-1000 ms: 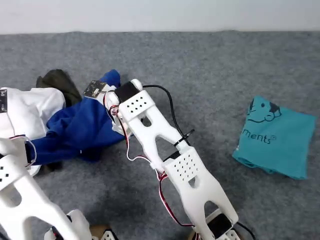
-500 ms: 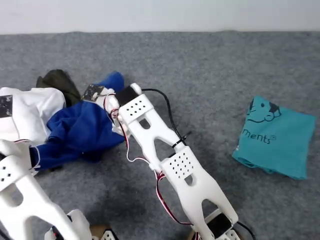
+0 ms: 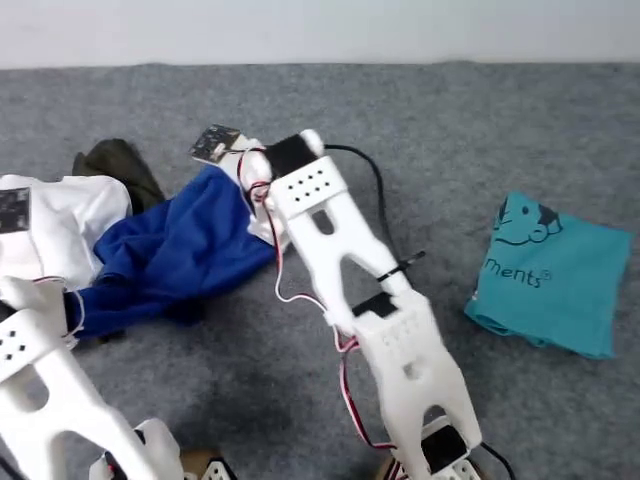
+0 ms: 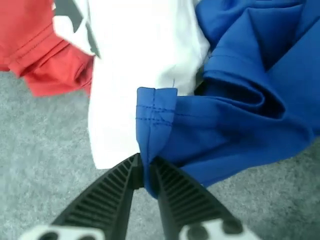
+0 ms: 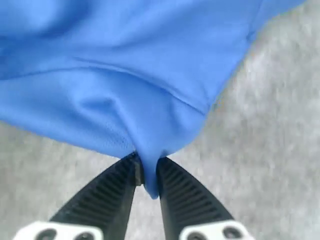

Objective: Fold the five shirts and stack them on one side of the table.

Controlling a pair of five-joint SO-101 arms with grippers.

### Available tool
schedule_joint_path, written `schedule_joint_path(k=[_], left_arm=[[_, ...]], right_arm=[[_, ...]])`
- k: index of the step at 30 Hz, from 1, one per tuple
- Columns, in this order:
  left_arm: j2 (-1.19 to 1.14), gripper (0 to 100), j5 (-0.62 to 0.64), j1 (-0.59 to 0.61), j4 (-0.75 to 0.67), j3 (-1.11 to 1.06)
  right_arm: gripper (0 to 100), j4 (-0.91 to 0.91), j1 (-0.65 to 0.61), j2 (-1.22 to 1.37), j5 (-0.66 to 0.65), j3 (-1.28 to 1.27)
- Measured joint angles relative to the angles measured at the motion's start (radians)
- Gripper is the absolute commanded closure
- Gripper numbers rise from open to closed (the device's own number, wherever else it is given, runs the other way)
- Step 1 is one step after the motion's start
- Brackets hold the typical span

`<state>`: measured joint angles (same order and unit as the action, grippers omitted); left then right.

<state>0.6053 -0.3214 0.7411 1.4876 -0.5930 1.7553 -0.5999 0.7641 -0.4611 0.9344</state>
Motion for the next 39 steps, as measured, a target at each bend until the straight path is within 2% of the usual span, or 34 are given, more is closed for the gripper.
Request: schedule_joint_path(k=[5, 11, 15, 18, 21, 26, 31, 36, 39], left_arm=[[0.0, 100, 0.0, -0.103, 0.0, 0.0], [0.0, 100, 0.0, -0.21, 0.0, 0.0], [0.0, 100, 0.0, -0.238, 0.0, 0.0], [0.0, 100, 0.0, -0.235, 0.0, 0.0], [0.0, 100, 0.0, -0.235, 0.0, 0.002], [0.023, 100, 0.018, -0.132, 0.0, 0.038], [0.087, 100, 0.031, -0.049, 0.0, 0.049], [0.137, 100, 0.035, -0.041, 0.0, 0.038], [0.144, 100, 0.035, -0.041, 0.0, 0.002]], right_arm=[[98.8, 0.0, 0.038, -0.204, -0.017, -0.293], [98.0, -0.002, 0.075, -0.222, -0.021, -0.488], [82.8, -0.051, 0.072, -0.109, -0.026, -0.476], [73.5, -0.069, 0.078, -0.009, 0.032, -0.374], [73.1, -0.057, 0.077, 0.052, 0.14, -0.21], [73.2, -0.002, 0.077, 0.087, 0.17, 0.025], [73.2, 0.0, 0.075, 0.086, 0.17, 0.003], [73.7, 0.0, 0.064, 0.037, 0.172, -0.133], [77.5, 0.0, 0.029, -0.003, 0.172, -0.216]])
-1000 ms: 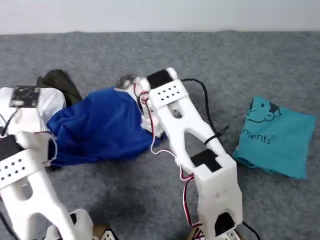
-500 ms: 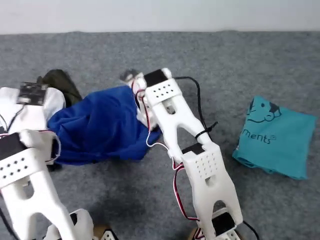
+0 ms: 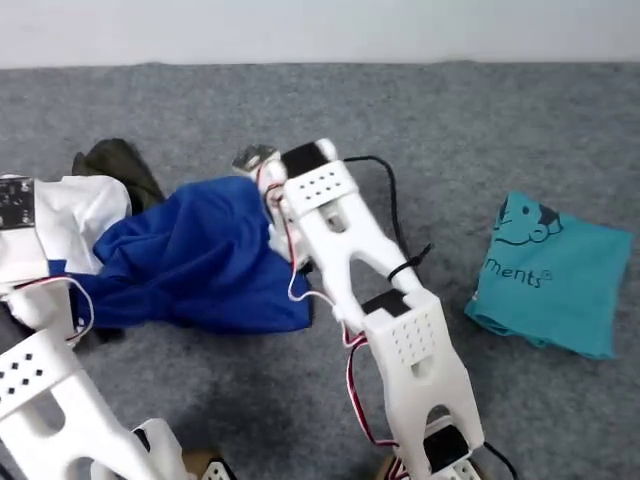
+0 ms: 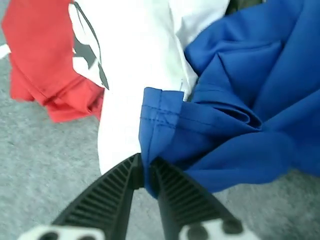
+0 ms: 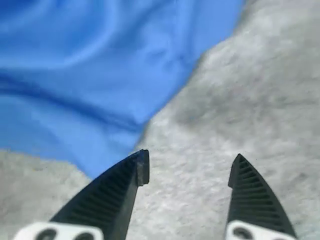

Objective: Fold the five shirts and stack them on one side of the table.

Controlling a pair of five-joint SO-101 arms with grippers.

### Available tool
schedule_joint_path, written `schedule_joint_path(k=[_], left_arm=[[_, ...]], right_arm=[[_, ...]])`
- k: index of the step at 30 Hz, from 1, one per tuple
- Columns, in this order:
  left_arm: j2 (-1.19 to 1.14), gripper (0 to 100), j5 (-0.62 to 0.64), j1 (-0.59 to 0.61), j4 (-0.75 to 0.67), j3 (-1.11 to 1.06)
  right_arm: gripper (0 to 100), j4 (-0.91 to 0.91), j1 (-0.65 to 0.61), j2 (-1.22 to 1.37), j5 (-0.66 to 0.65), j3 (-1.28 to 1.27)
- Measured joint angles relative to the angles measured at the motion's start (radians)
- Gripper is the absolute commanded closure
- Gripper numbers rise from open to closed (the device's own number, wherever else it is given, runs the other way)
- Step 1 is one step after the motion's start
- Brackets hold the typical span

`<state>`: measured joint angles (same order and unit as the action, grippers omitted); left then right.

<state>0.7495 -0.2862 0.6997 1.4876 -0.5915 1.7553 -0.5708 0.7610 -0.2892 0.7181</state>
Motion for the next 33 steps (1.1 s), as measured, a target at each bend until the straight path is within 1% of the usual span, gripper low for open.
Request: schedule_joint_path(k=[3, 7, 11, 17, 21, 27, 33], left_arm=[[0.0, 100, 0.0, 0.002, 0.0, -0.026], [0.0, 100, 0.0, 0.002, 0.0, -0.035], [0.0, 100, 0.0, 0.002, 0.0, -0.035], [0.0, 100, 0.0, 0.002, 0.0, -0.035], [0.0, 100, 0.0, 0.002, 0.0, -0.035], [0.0, 100, 0.0, 0.002, 0.0, -0.035], [0.0, 100, 0.0, 0.002, 0.0, -0.035]], right_arm=[[79.5, 0.0, -0.055, -0.052, 0.0, -0.083], [79.4, 0.0, -0.133, -0.153, 0.002, -0.221], [79.4, 0.0, -0.184, -0.25, 0.003, -0.353], [79.4, 0.002, -0.25, -0.281, 0.003, -0.408], [79.4, -0.015, -0.264, -0.232, 0.003, -0.408], [79.4, -0.114, -0.262, -0.11, 0.003, -0.408], [81.2, -0.17, -0.221, -0.072, -0.017, -0.407]])
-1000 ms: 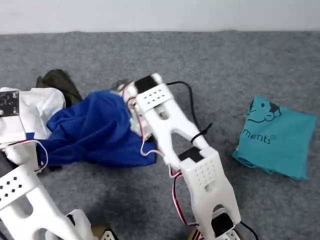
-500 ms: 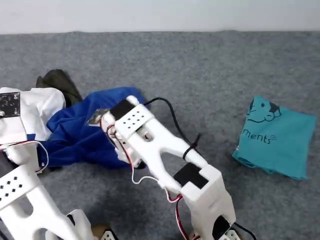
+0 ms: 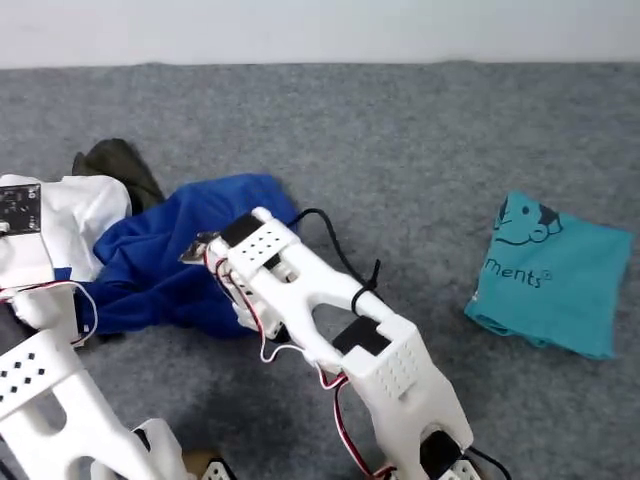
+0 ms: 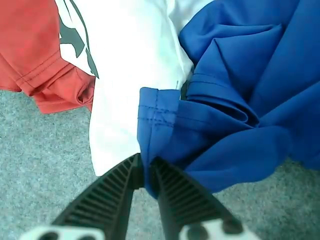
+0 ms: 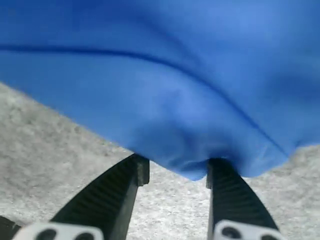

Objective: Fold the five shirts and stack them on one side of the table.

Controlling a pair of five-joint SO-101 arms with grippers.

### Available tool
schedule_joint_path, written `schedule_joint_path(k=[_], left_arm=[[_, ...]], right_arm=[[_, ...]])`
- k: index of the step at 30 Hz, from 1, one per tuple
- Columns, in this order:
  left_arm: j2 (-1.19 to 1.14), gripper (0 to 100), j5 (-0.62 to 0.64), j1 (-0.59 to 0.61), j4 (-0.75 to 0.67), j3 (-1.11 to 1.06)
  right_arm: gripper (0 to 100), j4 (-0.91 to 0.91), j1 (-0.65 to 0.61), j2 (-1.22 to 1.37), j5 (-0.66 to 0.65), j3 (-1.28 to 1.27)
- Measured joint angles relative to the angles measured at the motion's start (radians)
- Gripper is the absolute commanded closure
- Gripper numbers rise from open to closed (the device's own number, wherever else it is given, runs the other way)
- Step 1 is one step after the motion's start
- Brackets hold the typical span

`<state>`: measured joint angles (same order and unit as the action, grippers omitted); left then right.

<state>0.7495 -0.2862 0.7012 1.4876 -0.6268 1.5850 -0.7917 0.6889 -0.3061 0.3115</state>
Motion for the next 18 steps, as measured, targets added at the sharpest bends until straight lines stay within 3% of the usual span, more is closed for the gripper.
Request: schedule_joint_path(k=[6, 12, 18], left_arm=[[0.0, 100, 0.0, -0.002, 0.0, 0.0], [0.0, 100, 0.0, -0.002, 0.0, 0.0], [0.0, 100, 0.0, -0.002, 0.02, 0.0]], right_arm=[[99.3, -0.014, 0.057, 0.002, -0.021, 0.005], [98.7, -0.002, 0.103, 0.02, -0.081, 0.051], [98.7, 0.161, 0.164, 0.026, -0.097, 0.242]])
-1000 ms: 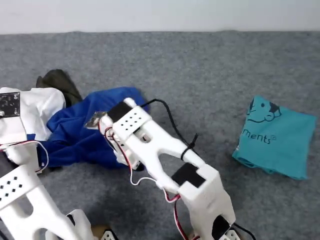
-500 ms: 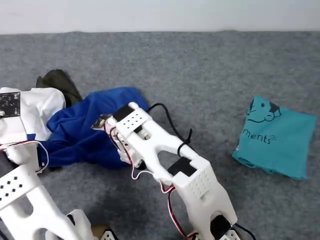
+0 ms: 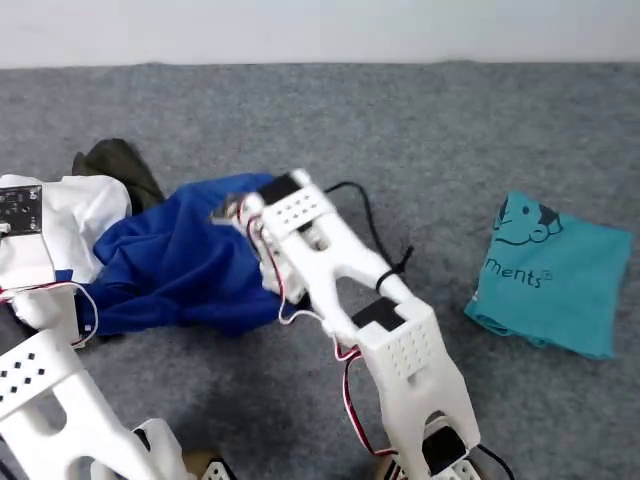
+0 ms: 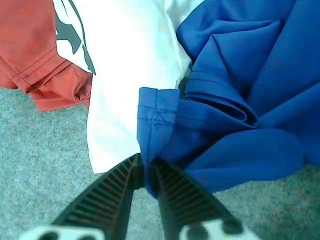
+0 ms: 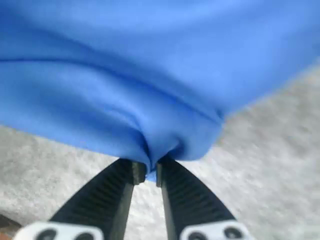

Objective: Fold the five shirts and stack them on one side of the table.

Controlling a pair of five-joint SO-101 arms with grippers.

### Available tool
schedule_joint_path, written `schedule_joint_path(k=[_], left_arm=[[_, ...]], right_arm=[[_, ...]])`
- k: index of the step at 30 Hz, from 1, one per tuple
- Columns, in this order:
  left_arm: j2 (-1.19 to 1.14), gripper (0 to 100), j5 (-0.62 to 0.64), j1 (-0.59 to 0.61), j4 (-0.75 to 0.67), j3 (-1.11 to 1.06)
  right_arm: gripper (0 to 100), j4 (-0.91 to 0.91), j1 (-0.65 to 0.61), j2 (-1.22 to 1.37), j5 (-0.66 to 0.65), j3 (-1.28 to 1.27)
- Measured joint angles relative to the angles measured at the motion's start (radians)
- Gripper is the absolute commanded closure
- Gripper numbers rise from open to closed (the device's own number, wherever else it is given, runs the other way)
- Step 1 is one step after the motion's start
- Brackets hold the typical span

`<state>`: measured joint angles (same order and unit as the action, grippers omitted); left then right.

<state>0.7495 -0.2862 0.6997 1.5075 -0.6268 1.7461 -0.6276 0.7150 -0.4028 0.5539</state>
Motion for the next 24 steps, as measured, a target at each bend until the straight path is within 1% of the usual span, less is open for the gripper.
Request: schedule_joint_path(k=[4, 9, 11, 14, 17, 21, 24], left_arm=[[0.0, 100, 0.003, 0.0, 0.049, 0.048], [0.0, 100, 0.005, -0.009, 0.072, 0.164], [0.0, 100, 0.005, -0.046, 0.074, 0.204], [0.0, 100, 0.005, -0.147, 0.074, 0.275], [0.0, 100, 0.005, -0.278, 0.074, 0.351], [0.002, 100, 0.005, -0.445, 0.029, 0.427], [0.002, 100, 0.005, -0.532, -0.003, 0.48]], right_arm=[[98.7, 0.008, 0.058, -0.051, -0.025, 0.077], [98.7, 0.008, 0.107, -0.25, -0.06, 0.086], [98.7, 0.008, 0.13, -0.348, -0.068, 0.086], [98.7, 0.008, 0.164, -0.482, -0.094, 0.11], [98.7, 0.008, 0.196, -0.595, -0.118, 0.183], [98.7, 0.008, 0.252, -0.687, -0.157, 0.29], [98.7, 0.008, 0.293, -0.721, -0.173, 0.391]])
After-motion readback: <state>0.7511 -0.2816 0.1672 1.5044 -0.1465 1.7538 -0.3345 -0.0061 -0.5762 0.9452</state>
